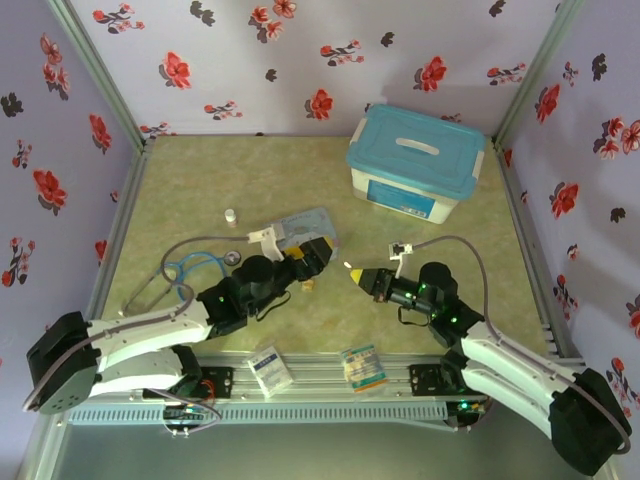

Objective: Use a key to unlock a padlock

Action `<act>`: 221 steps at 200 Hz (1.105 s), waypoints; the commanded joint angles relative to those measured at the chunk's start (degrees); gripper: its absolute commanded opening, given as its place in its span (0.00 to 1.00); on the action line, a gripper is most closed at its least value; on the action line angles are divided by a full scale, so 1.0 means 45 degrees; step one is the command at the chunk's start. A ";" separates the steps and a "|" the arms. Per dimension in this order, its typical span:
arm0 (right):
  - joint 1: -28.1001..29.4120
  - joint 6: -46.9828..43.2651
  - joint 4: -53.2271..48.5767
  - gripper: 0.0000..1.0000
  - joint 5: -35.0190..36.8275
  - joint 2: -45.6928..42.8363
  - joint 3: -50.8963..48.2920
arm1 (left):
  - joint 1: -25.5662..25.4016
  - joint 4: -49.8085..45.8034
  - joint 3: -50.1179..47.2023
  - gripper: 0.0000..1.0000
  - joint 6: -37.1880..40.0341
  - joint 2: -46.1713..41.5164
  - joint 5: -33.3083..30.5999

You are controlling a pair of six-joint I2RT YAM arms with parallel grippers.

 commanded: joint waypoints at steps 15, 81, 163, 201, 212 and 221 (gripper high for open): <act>0.0104 -0.1039 -0.1629 0.00 0.1053 0.0507 0.0279 | 0.0387 -0.2706 0.0221 1.00 0.0755 0.2059 0.1147; 0.0123 -0.1317 -0.1075 0.00 0.0833 0.1677 0.0334 | 0.0987 -0.1637 0.0066 0.91 0.0658 0.4190 0.0570; 0.0123 -0.1585 -0.1087 0.00 0.0892 0.2004 0.0280 | 0.2022 0.0068 -0.0588 0.87 0.0548 0.5915 0.0708; 0.0123 -0.1616 -0.1240 0.00 0.1000 0.2033 0.0189 | 0.1723 -0.0205 -0.0090 0.66 0.0703 0.6734 0.1143; 0.0123 -0.1600 -0.1237 0.00 0.1003 0.2029 0.0161 | 0.1564 -0.0892 0.0217 0.65 0.0678 0.6787 0.1061; 0.0126 -0.1606 -0.1251 0.00 0.1047 0.2039 0.0092 | 0.1432 -0.1248 0.0299 0.64 0.0509 0.6787 0.0804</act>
